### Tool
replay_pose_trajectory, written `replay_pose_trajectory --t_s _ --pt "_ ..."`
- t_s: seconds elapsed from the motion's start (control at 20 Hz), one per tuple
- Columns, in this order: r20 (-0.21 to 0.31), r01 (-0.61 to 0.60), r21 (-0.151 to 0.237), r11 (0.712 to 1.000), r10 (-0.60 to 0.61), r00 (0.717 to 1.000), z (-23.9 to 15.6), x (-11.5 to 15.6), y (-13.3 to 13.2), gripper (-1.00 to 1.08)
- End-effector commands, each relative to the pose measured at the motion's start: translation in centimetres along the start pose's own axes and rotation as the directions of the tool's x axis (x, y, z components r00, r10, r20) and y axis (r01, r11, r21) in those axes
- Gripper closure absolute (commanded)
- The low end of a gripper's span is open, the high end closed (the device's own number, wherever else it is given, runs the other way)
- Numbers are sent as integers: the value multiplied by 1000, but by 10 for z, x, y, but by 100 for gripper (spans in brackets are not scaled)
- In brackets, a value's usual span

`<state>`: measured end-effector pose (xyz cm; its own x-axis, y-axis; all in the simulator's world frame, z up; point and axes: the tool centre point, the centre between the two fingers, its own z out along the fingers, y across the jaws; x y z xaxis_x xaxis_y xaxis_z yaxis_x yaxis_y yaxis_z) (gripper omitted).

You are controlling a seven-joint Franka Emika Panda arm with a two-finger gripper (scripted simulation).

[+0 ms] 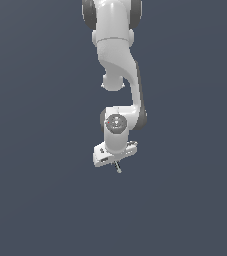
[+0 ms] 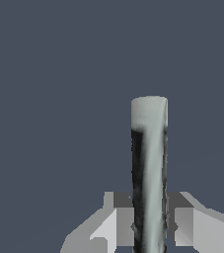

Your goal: Pick up the object and move it to a goal position.

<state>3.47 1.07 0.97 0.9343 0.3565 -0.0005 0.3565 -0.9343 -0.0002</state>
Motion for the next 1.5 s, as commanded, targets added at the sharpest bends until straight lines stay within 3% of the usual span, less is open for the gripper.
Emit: replay_pose_trajectory --t_s 0.0,0.4,0.7,1.45 --pt "-1 0 0 1000 0 1000 0 0 0 108" --pt "-1 0 0 1000 0 1000 -1 0 1 108" --pt "-1 0 0 1000 0 1000 -20 -6 16 108" --pt "-1 0 1 1000 0 1000 -148 -40 121 108"
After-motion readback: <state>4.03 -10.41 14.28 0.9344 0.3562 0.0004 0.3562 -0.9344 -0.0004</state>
